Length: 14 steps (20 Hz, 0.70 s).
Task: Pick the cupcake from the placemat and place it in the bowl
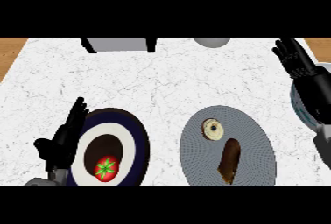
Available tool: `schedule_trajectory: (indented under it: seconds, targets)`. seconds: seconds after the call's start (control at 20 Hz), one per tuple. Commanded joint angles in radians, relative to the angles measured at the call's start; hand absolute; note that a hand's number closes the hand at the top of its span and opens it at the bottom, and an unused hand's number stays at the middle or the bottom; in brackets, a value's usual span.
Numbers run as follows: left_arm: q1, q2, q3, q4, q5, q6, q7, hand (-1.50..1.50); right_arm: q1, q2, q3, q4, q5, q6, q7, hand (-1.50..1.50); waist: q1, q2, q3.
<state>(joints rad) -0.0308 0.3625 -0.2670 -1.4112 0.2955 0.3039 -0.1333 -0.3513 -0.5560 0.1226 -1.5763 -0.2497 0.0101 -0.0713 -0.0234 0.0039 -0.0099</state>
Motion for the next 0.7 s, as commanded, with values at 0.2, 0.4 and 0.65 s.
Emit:
schedule_trajectory:
  seconds: [0.2, 0.4, 0.65]
  targets:
    - [-0.141, 0.124, 0.063, -0.072, -0.11, 0.073, 0.071, 0.0, 0.098, 0.108, -0.068, 0.172, -0.304, 0.295, -0.184, 1.5, 0.033, 0.006, 0.02]
    - [-0.161, 0.134, 0.061, -0.093, -0.112, 0.077, 0.123, 0.0, 0.187, 0.126, -0.234, 0.348, -0.159, -0.022, -0.267, -1.5, 0.011, 0.007, 0.019]
    - [-0.232, 0.128, 0.036, -0.149, -0.159, 0.108, 0.281, 0.0, 0.24, 0.081, -0.172, 0.435, -0.088, 0.331, -0.65, -1.5, 0.026, -0.003, 0.013]
